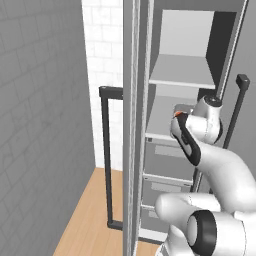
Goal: Take the meat container that has the shrimp and place it on the second highest rack of the freezer. Then take the vegetable container that has the tomato and lime and place it on the highest rack of the freezer.
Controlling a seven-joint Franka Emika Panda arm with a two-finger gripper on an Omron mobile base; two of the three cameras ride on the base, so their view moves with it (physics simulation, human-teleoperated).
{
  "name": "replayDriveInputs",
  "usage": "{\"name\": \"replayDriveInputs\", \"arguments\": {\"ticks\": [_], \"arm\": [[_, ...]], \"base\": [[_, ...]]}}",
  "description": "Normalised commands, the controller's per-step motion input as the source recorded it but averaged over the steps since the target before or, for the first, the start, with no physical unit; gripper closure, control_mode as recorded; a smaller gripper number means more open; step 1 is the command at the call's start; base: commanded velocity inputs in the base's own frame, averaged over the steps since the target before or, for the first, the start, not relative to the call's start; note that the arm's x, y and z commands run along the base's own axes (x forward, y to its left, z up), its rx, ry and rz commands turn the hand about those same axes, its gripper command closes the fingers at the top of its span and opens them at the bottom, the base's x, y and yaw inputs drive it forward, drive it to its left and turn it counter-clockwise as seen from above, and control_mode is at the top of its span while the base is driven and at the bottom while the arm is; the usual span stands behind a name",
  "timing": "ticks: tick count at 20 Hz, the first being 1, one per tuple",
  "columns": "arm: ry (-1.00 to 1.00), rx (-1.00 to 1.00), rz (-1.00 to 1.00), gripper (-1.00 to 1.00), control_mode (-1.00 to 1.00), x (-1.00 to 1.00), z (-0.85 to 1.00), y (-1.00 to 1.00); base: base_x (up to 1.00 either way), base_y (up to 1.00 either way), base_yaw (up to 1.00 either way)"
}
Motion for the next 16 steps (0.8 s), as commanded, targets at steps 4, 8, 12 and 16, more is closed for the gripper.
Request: {"name": "replayDriveInputs", "arguments": {"ticks": [4,8,12,16], "arm": [[0.0,0.0,0.0,1.0,-1.0,0.36,-0.28,-0.1],[0.0,0.0,0.0,1.0,-1.0,0.4,-0.36,-0.03],[0.03,0.0,0.0,1.0,-1.0,0.45,-0.33,-0.06],[0.05,0.0,0.0,1.0,-1.0,0.56,-0.24,-0.16]], "base": [[0.0,0.0,0.0],[0.0,0.0,0.0],[0.0,0.0,0.0],[0.0,0.0,0.0]]}}
